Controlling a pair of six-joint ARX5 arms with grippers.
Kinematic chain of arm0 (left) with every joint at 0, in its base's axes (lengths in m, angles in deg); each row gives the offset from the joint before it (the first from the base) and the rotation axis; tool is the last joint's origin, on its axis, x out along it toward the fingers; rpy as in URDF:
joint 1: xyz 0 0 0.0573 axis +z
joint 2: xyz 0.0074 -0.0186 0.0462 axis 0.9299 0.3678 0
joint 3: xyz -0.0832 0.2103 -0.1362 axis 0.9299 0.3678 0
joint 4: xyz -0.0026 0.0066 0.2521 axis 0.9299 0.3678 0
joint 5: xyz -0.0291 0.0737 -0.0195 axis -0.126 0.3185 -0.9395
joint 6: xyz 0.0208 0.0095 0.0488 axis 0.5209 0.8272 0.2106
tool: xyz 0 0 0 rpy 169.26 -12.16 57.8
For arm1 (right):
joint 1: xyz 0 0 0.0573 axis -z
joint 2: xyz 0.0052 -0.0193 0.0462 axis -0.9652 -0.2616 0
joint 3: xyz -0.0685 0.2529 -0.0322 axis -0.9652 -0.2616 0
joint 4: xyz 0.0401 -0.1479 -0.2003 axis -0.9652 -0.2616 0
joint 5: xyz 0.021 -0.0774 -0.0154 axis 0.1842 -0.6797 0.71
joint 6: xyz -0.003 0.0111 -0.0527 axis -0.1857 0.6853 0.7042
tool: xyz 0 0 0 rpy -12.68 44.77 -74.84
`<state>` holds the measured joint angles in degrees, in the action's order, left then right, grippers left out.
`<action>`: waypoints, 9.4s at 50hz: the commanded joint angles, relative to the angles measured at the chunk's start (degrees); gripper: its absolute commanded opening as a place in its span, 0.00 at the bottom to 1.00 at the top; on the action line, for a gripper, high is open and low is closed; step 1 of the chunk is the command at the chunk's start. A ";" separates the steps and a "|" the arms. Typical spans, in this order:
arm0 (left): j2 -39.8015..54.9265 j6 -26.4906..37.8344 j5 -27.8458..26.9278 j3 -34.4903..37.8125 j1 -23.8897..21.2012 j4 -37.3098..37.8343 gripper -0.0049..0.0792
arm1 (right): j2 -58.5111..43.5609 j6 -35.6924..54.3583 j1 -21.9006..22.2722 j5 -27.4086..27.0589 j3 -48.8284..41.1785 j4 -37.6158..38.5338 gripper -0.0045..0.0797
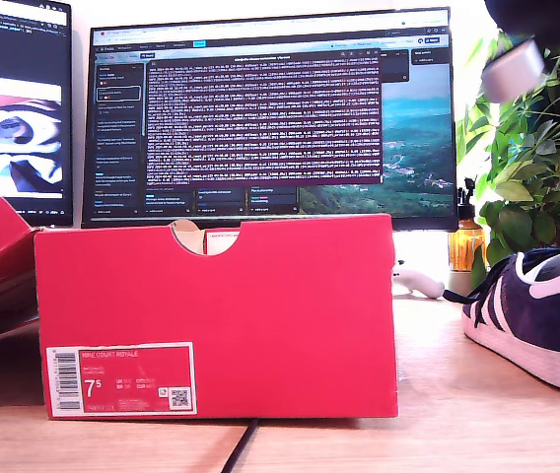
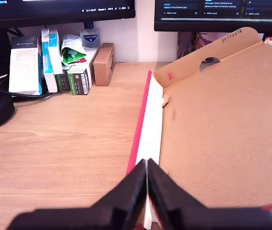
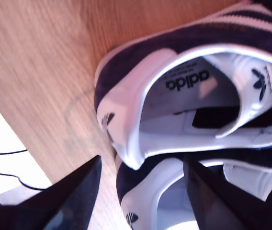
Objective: Pack the blue shoes by picking the first shoe and placing it inside the red shoebox, left side, then picking and rotating the second shoe and placing it in the shoebox
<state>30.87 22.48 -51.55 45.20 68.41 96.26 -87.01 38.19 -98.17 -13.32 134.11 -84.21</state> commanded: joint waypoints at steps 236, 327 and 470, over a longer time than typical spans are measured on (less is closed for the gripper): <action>-0.50 -0.22 -0.07 2.08 -0.11 -0.33 0.05 | -33.86 -14.36 -21.44 35.23 36.70 6.47 0.04; -0.50 -0.22 -0.07 2.08 -0.11 -0.35 0.05 | -38.86 -17.66 -26.14 20.63 49.94 2.19 0.39; -0.50 -0.22 -0.07 2.08 -0.11 -0.33 0.05 | -47.25 -86.05 -22.43 15.28 49.92 -2.01 0.04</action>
<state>30.87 22.48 -51.55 45.20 68.41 96.26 -134.14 -49.39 -119.98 2.09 183.94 -87.62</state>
